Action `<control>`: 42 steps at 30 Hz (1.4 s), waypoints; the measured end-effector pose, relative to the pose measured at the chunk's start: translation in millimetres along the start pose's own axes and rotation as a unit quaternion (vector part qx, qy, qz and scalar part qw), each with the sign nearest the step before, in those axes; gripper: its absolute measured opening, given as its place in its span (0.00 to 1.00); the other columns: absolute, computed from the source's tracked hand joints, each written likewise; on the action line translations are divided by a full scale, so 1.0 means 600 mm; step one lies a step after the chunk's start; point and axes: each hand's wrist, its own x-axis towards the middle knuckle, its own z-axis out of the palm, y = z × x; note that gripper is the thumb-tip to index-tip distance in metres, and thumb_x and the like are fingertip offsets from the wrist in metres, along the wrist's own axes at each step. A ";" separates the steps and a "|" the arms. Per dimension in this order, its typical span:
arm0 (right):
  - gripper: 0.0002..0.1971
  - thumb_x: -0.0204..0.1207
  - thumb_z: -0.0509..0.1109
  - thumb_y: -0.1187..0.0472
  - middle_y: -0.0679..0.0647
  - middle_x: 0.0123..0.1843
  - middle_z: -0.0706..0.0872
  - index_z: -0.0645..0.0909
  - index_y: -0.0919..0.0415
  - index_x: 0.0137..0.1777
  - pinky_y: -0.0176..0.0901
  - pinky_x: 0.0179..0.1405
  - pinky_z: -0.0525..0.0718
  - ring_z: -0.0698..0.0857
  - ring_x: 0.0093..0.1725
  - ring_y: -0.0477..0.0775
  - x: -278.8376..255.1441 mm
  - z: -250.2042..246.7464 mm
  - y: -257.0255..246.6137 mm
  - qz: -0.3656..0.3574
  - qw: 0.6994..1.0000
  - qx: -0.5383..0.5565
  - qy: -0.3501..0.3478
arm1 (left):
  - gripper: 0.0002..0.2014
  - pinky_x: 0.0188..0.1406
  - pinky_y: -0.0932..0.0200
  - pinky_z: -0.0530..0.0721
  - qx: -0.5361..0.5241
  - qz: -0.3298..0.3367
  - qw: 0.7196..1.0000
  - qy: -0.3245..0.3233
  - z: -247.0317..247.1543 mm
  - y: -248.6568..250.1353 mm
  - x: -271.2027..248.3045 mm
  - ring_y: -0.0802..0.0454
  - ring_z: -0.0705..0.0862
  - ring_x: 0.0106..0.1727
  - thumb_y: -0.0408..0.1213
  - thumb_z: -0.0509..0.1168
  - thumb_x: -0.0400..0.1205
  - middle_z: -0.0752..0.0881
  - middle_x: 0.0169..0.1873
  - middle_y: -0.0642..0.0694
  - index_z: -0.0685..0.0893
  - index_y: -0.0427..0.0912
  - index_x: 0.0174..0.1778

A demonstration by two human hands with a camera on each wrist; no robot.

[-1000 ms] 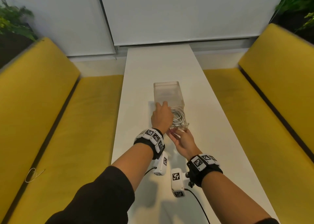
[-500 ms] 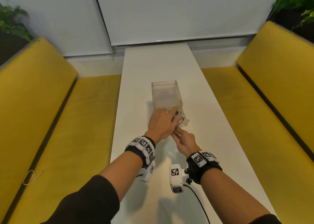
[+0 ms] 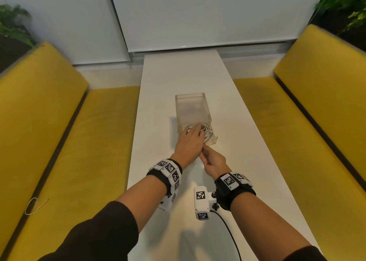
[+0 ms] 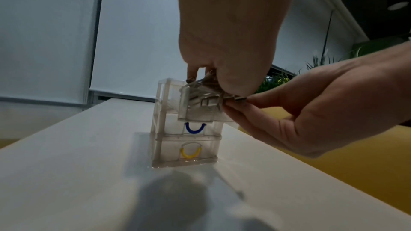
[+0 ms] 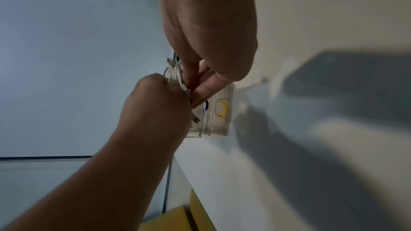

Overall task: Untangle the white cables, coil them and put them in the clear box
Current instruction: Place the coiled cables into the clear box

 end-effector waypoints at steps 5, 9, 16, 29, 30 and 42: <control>0.10 0.80 0.69 0.71 0.63 0.63 0.88 0.85 0.72 0.58 0.35 0.45 0.88 0.90 0.50 0.52 -0.002 0.004 0.005 0.002 1.000 -0.013 0.026 | 0.27 0.77 0.36 0.68 -0.093 -0.025 0.995 -0.002 -0.012 0.009 -0.006 0.32 0.67 0.80 0.40 0.55 0.88 0.64 0.85 0.33 0.64 0.36 0.83; 0.05 0.80 0.67 0.71 0.65 0.59 0.89 0.85 0.69 0.52 0.37 0.37 0.88 0.87 0.44 0.52 0.000 0.003 0.002 -0.003 0.998 0.000 0.056 | 0.32 0.73 0.36 0.73 -0.059 -0.025 0.998 -0.015 -0.006 0.014 0.006 0.39 0.68 0.80 0.58 0.41 0.88 0.66 0.85 0.43 0.59 0.49 0.87; 0.06 0.72 0.69 0.80 0.78 0.60 0.85 0.84 0.72 0.42 0.41 0.36 0.91 0.89 0.51 0.59 -0.006 0.012 0.002 -0.013 0.998 0.012 0.066 | 0.24 0.79 0.37 0.63 -0.014 -0.003 0.999 -0.053 -0.003 0.007 0.018 0.42 0.70 0.81 0.41 0.51 0.92 0.66 0.86 0.43 0.64 0.43 0.85; 0.06 0.73 0.72 0.80 0.65 0.43 0.90 0.85 0.71 0.44 0.39 0.35 0.92 0.90 0.43 0.56 -0.028 0.029 -0.008 -0.034 0.998 0.022 0.039 | 0.14 0.41 0.47 0.83 0.017 0.012 1.000 0.017 -0.034 0.001 0.021 0.39 0.84 0.55 0.30 0.73 0.77 0.91 0.52 0.40 0.88 0.37 0.60; 0.06 0.73 0.72 0.80 0.66 0.43 0.90 0.85 0.71 0.43 0.39 0.36 0.92 0.90 0.43 0.56 -0.029 0.030 -0.008 -0.031 0.998 0.017 0.043 | 0.13 0.41 0.49 0.83 0.047 0.019 0.999 0.018 -0.029 -0.002 0.017 0.40 0.85 0.51 0.31 0.76 0.74 0.92 0.46 0.43 0.90 0.40 0.55; 0.09 0.75 0.72 0.78 0.70 0.48 0.90 0.84 0.79 0.54 0.40 0.35 0.92 0.91 0.44 0.61 -0.013 0.032 0.002 -0.059 0.996 0.031 0.053 | 0.12 0.52 0.51 0.79 0.071 0.049 0.985 -0.149 -0.061 -0.021 0.057 0.39 0.75 0.62 0.31 0.62 0.87 0.87 0.56 0.38 0.83 0.42 0.66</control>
